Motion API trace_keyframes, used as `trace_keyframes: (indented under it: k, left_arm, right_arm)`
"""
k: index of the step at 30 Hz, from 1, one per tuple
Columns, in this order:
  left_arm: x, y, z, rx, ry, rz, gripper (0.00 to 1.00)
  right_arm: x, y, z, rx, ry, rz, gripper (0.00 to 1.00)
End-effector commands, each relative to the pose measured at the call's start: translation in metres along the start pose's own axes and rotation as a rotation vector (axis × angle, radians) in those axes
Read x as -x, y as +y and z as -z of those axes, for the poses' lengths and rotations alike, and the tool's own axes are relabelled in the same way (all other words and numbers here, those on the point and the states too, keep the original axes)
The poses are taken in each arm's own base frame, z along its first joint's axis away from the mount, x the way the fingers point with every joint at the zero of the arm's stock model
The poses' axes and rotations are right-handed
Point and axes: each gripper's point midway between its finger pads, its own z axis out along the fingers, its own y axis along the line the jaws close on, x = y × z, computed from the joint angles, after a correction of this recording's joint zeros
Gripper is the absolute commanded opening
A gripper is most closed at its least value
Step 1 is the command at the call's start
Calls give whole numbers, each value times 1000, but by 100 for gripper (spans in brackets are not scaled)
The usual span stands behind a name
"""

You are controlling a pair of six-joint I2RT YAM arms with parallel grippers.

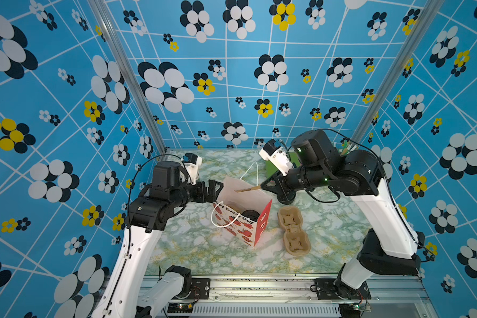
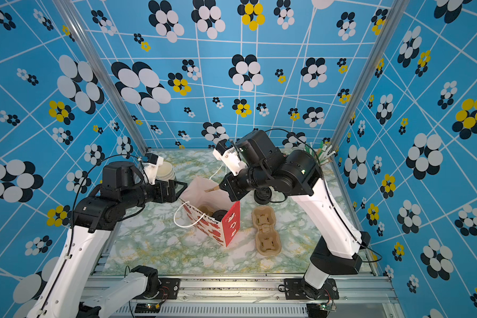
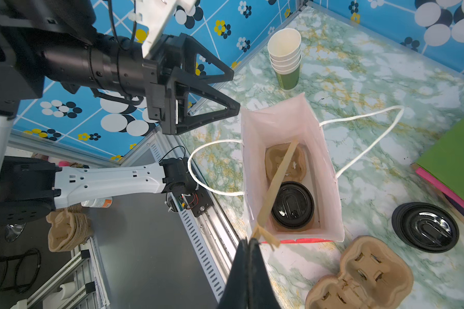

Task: Pack the takeout coffee
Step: 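Lower the straw into the bag beside the cup lid with the right gripper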

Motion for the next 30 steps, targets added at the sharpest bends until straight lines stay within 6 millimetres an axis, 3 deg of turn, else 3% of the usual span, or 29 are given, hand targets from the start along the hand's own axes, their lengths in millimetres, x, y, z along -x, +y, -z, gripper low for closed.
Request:
trace_keyframes:
  k: [1, 30]
  left_arm:
    - [10, -1, 5, -1, -43, -11, 100]
    - [6, 10, -1, 20, -18, -1, 100]
  right_arm:
    - [-11, -3, -12, -15, 60, 20, 0]
    - [-45, -36, -119, -92, 341, 18, 0]
